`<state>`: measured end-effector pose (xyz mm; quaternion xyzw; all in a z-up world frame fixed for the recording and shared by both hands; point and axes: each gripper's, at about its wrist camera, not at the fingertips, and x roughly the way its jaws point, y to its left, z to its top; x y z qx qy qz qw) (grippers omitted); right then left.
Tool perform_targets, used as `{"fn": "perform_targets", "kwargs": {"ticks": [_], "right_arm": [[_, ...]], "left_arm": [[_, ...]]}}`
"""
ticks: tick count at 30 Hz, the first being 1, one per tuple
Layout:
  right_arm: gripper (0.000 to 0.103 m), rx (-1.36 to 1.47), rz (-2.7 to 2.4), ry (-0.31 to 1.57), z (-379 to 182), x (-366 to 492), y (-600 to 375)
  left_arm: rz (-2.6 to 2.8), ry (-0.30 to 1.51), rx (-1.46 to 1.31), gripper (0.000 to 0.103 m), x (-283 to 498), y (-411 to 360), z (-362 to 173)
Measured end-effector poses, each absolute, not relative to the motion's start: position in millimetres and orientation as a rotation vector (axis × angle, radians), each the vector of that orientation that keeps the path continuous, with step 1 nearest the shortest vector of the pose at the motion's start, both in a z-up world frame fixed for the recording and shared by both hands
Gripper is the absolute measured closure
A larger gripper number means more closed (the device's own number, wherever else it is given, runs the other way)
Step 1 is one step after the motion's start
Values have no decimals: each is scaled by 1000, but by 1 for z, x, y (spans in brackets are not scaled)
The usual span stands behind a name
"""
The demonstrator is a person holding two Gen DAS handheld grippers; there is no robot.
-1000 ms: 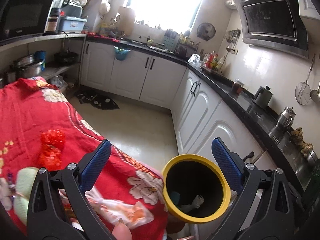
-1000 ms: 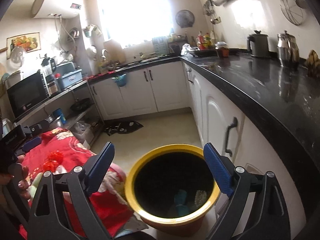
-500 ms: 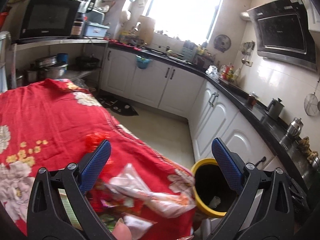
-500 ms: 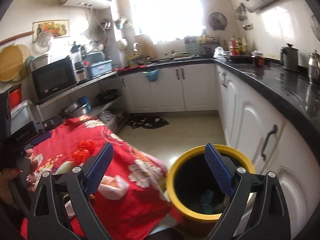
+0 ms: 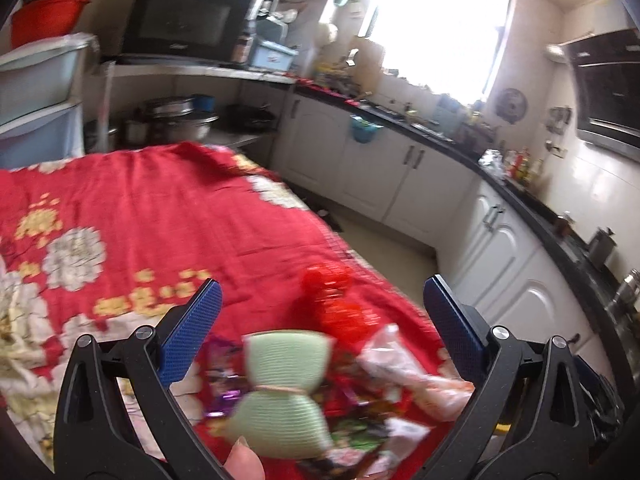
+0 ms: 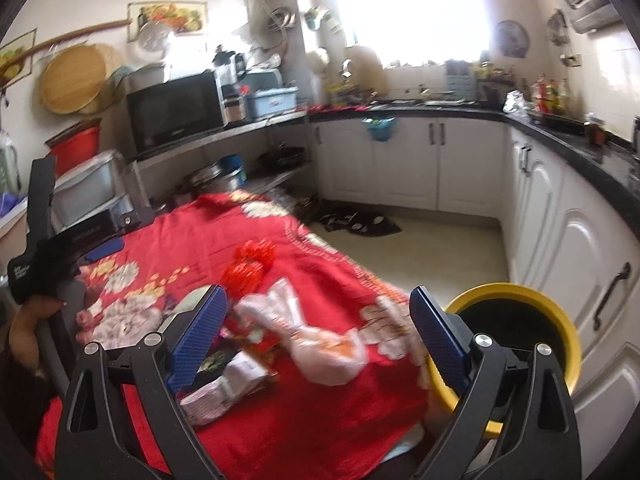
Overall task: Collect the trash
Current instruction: 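Grasp the green mesh scrubber with the left gripper while the right gripper grasps the snack box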
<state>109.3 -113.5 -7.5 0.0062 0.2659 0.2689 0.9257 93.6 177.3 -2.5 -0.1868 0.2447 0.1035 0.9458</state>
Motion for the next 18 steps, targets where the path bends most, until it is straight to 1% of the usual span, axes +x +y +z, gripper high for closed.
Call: {"fn": "perform_targets", "kwargs": {"ticks": [5, 9, 18], "right_arm": [[13, 18, 615, 631, -28, 107, -89], [13, -16, 629, 696, -48, 105, -70], [13, -16, 626, 814, -87, 110, -51]], "left_arm": [[251, 569, -429, 11, 87, 207, -24], [226, 646, -468, 11, 92, 215, -45], [83, 755, -453, 11, 103, 199, -74]]}}
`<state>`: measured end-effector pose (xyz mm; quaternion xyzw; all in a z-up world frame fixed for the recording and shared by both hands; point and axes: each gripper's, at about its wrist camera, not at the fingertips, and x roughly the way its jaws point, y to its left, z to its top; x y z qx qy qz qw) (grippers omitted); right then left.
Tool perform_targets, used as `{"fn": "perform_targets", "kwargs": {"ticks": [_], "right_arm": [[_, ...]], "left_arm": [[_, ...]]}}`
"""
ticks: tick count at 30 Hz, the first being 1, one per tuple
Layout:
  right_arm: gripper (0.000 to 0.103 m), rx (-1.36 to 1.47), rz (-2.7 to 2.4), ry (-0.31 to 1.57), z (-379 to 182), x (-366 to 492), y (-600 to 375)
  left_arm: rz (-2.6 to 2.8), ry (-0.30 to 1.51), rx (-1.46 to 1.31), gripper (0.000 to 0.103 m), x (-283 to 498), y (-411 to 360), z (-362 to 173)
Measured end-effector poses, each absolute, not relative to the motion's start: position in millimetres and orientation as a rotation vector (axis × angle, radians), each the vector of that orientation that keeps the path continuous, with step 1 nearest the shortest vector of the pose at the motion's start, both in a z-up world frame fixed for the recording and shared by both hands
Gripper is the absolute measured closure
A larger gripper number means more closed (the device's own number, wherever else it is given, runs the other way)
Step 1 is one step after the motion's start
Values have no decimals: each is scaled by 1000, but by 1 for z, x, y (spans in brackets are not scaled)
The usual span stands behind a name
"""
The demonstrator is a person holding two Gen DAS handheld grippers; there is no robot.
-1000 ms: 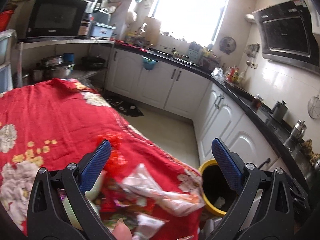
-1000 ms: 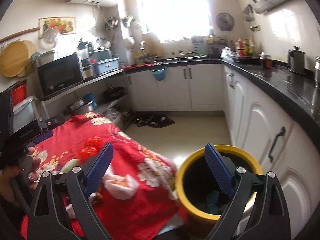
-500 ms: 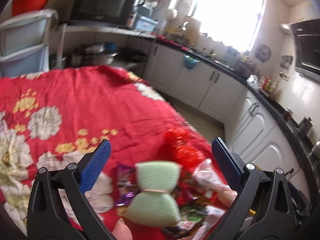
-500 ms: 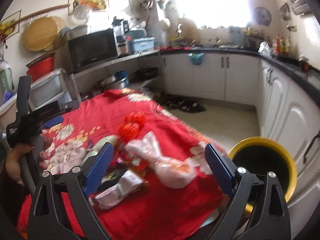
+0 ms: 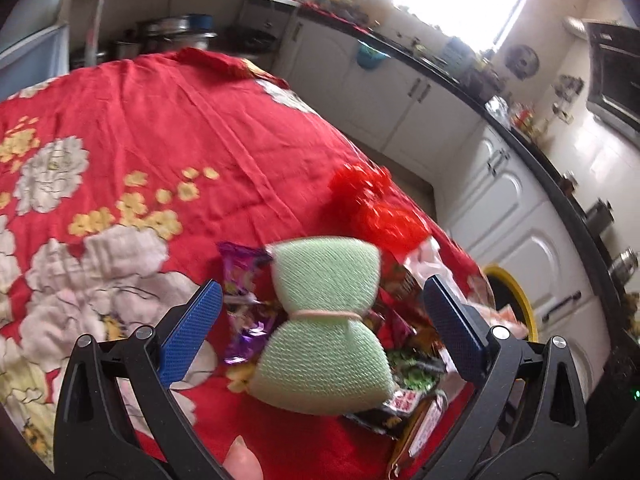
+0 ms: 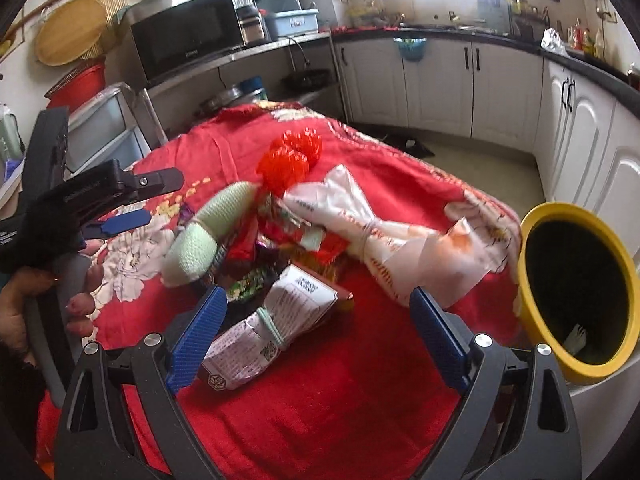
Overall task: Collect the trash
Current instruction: 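Grasp the green mesh scrubber with the left gripper while the right gripper grasps the snack box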
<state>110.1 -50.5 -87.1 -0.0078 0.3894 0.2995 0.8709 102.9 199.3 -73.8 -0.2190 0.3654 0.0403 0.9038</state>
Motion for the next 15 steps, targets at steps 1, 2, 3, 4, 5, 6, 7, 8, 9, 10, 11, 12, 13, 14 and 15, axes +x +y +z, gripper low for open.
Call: {"fn": "perform_targets", "kwargs": {"ticks": [1, 2, 3, 4, 5, 6, 7, 8, 9, 10, 11, 12, 13, 14, 15], "right_arm": [[13, -17, 627, 820, -89, 111, -49], [14, -16, 626, 831, -92, 113, -48], [15, -11, 628, 840, -94, 114, -47], [16, -7, 632, 846, -96, 116, -46], [17, -4, 635, 857, -98, 118, -44], [18, -1, 639, 864, -99, 119, -43], [18, 5, 645, 872, -101, 121, -41], [19, 14, 648, 885, -103, 124, -40], [19, 22, 651, 894, -105, 125, -38], [20, 30, 653, 906, -108, 128, -37], [20, 34, 652, 916, -109, 130, -35], [21, 41, 656, 927, -111, 132, -34], [22, 57, 664, 946, -115, 134, -33], [23, 65, 666, 957, -117, 136, -32], [24, 77, 669, 968, -120, 137, -32]], "left_arm": [[72, 764, -446, 11, 104, 197, -75], [52, 776, -439, 11, 106, 194, -77], [40, 783, -436, 11, 107, 191, -78], [29, 791, -429, 11, 109, 189, -80], [22, 797, -421, 11, 110, 186, -80], [13, 806, -412, 11, 112, 184, -82], [7, 813, -408, 11, 114, 183, -83], [4, 825, -408, 11, 116, 182, -85], [5, 833, -408, 11, 119, 182, -86], [4, 840, -409, 12, 121, 182, -87], [4, 848, -411, 13, 122, 182, -89], [5, 858, -414, 15, 124, 182, -91], [4, 866, -416, 16, 125, 182, -92], [2, 875, -417, 18, 126, 182, -94], [2, 888, -416, 19, 127, 181, -97]]}}
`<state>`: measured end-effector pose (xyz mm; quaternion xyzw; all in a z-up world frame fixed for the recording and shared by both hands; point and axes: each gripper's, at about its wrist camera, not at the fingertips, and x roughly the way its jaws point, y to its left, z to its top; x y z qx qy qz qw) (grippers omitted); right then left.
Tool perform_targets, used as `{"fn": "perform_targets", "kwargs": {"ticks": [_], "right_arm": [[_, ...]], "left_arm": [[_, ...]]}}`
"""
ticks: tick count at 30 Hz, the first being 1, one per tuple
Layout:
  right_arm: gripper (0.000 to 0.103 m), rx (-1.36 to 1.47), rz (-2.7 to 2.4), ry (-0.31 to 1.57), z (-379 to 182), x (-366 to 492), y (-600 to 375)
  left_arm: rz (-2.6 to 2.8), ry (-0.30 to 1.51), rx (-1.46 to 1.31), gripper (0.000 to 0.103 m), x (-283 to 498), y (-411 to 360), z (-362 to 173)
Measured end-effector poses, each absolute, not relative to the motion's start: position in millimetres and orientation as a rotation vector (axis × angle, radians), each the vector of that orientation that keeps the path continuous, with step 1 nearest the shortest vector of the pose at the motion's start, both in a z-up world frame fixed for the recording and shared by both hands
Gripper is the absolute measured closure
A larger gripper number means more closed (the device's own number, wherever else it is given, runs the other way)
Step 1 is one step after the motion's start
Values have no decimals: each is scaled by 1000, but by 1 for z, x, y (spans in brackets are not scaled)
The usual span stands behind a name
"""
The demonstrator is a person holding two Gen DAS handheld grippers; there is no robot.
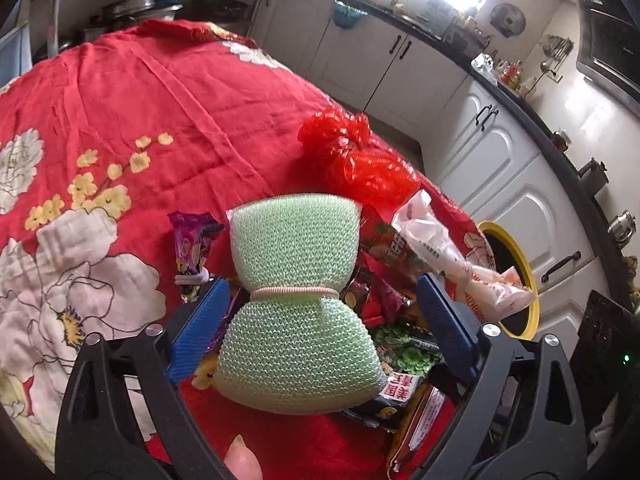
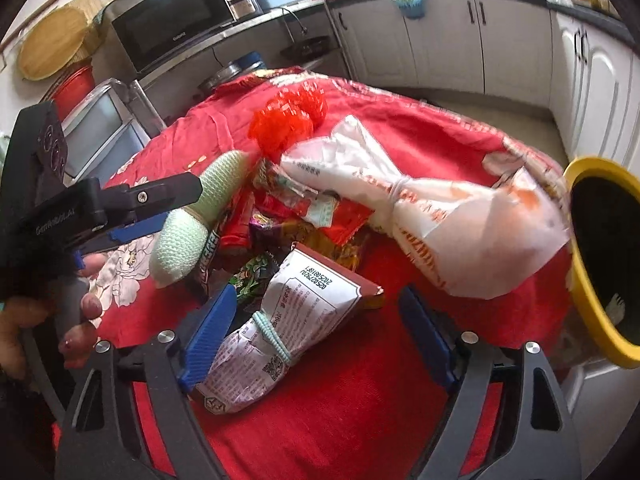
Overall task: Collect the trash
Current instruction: 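Grasp the green mesh scrubber with the left gripper while the right gripper grasps the snack box, then carry the green scrubber and snack box over the yellow bin and release both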
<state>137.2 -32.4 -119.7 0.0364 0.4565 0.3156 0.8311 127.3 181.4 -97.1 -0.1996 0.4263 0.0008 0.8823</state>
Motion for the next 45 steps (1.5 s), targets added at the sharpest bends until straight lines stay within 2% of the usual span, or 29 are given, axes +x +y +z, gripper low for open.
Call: {"fn": "perform_targets", "kwargs": {"ticks": [5, 6, 7, 8, 9, 16, 32, 45], "right_arm": [[32, 108, 671, 985, -124, 142, -36], [38, 110, 673, 985, -124, 142, -37], [41, 119, 683, 990, -124, 143, -38], [41, 127, 687, 995, -124, 144, -39], [41, 137, 689, 998, -125, 144, -40], [45, 164, 694, 974, -117, 142, -49], [45, 180, 669, 858, -74, 142, -73], [45, 153, 589, 710, -32, 140, -108]], "left_arm": [[17, 954, -441, 26, 133, 184, -113], [22, 957, -444, 28, 133, 184, -115], [26, 957, -443, 30, 133, 184, -116], [29, 955, -439, 32, 133, 184, -116], [28, 955, -443, 37, 133, 185, -115], [23, 956, -437, 47, 129, 185, -114], [-4, 824, -428, 49, 103, 182, -62], [-71, 749, -388, 49, 111, 144, -31]]}}
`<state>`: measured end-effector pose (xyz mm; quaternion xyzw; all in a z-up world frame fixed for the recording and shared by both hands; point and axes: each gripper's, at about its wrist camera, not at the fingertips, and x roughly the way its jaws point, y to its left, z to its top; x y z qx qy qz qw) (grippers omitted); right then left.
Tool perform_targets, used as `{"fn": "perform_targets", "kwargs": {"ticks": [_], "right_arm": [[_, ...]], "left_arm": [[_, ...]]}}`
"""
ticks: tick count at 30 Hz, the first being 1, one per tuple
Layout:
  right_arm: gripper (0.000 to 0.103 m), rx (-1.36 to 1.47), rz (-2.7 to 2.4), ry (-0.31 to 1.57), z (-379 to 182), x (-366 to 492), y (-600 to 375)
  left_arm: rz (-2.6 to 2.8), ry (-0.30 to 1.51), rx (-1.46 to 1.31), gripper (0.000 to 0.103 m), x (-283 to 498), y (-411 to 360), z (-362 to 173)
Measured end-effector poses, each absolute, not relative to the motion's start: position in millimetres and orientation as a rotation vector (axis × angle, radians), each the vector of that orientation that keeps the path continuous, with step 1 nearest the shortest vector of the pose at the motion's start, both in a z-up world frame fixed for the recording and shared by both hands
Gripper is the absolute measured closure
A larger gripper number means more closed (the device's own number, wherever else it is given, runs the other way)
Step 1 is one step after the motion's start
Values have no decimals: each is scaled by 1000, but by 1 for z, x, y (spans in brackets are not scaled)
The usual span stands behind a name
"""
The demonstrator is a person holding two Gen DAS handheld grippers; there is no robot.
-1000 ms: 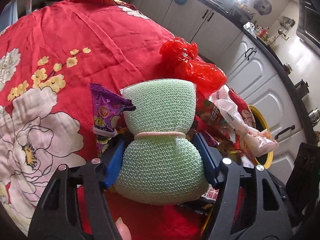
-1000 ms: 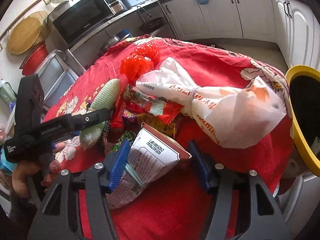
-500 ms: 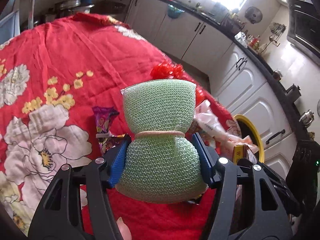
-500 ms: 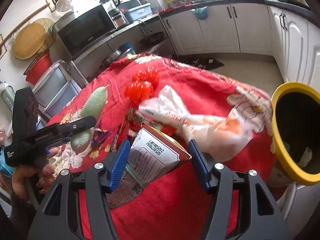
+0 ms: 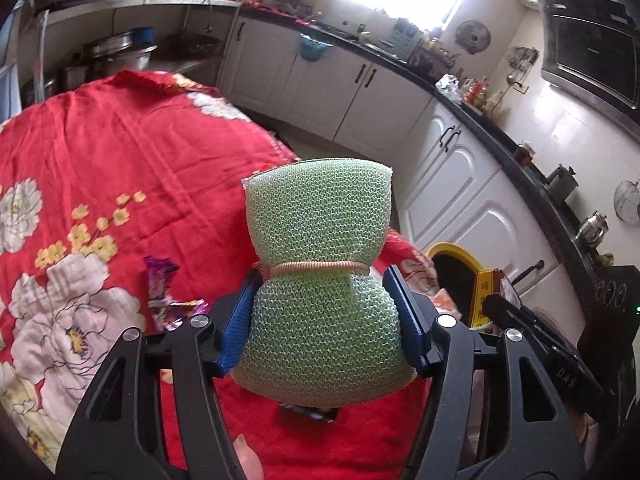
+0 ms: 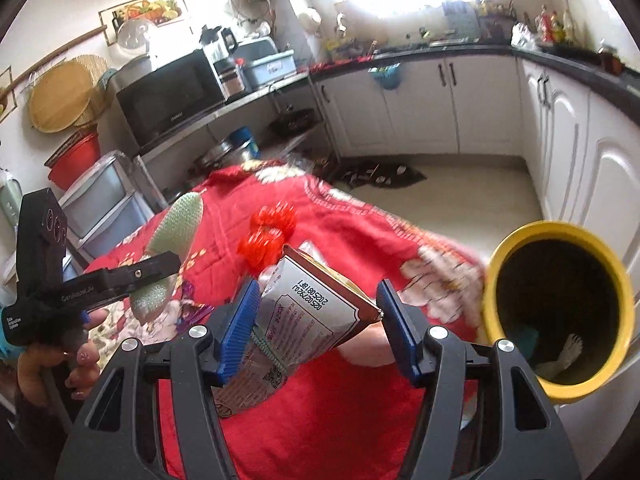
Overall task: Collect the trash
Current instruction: 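Carry the green scrubber and snack box over the yellow bin and release both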
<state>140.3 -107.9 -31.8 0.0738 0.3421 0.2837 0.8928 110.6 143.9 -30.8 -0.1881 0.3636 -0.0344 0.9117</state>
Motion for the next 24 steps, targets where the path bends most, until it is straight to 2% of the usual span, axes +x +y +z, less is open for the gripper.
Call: {"fn": "perform_targets", "kwargs": {"ticks": [24], "right_arm": [[45, 184, 323, 548, 4, 149, -217]], "left_arm": [[-252, 688, -309, 49, 156, 38, -2]]}}
